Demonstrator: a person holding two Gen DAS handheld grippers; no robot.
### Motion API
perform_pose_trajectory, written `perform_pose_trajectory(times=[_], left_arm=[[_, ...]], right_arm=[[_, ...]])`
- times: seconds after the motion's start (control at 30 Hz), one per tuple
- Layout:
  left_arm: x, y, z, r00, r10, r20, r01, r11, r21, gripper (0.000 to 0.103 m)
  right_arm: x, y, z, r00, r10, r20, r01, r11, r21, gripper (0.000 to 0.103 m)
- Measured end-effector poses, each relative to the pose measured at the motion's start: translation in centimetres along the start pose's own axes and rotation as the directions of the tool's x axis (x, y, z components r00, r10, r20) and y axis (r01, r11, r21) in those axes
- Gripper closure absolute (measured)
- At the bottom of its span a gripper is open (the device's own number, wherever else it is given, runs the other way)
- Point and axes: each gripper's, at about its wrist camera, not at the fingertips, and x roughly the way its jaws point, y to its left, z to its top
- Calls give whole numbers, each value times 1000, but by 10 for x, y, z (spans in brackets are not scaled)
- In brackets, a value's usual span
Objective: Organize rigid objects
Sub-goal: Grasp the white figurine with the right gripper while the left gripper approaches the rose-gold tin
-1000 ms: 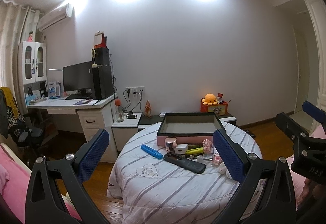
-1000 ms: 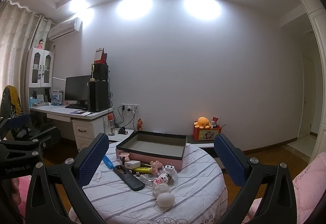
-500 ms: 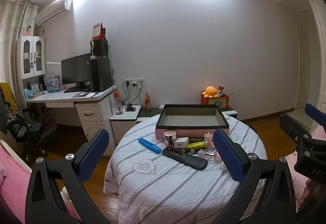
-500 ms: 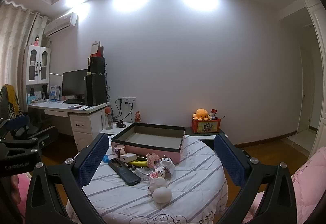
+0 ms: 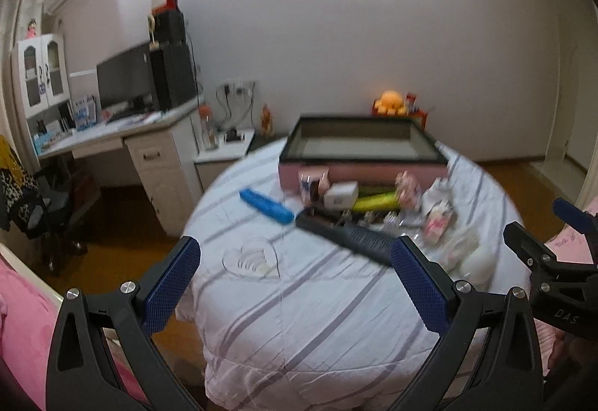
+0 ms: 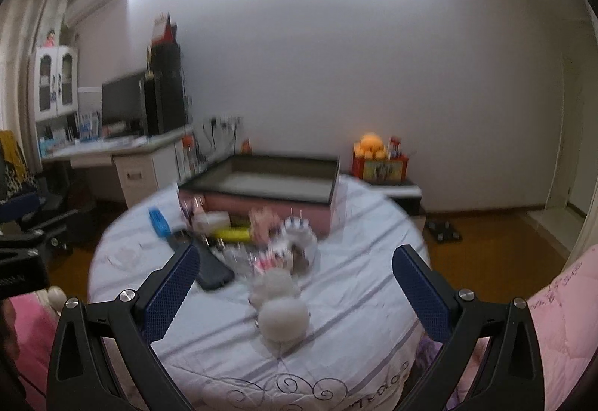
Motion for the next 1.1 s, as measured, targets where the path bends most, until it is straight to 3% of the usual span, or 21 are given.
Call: perform_pose_trajectory(times=[0.4,0.5,0.57,0.7,0.8,0.97,1.1], left_arm=[[82,5,-27,977,-1,-212,4,1000,15,0],[94,7,-34,969,3,-247,2,1000,18,0],[102,8,-38,963,-6,-270,10,1000,12,0],[110,8,-44,958,-25,-286,27,1000,2,0],[111,9,-46,958,-48,-281,47,999,-10,0],[112,12,-48,962,-86,-261,85,996,-12,0],[113,21,-39,952,-125,-280,111,992,-63,0]], right_arm=[[81,8,-33,982,36,-183,-45,998,-45,1],[91,5,-38,976,53,-213,-64,997,-45,12],[98,4,-44,969,69,-238,-83,995,-51,30],[100,2,-49,967,86,-238,-106,992,-71,36],[98,-2,-48,964,124,-234,-145,987,-75,50],[98,-8,-42,955,174,-240,-189,981,-43,50],[94,-10,-31,956,190,-225,-205,978,-44,50]])
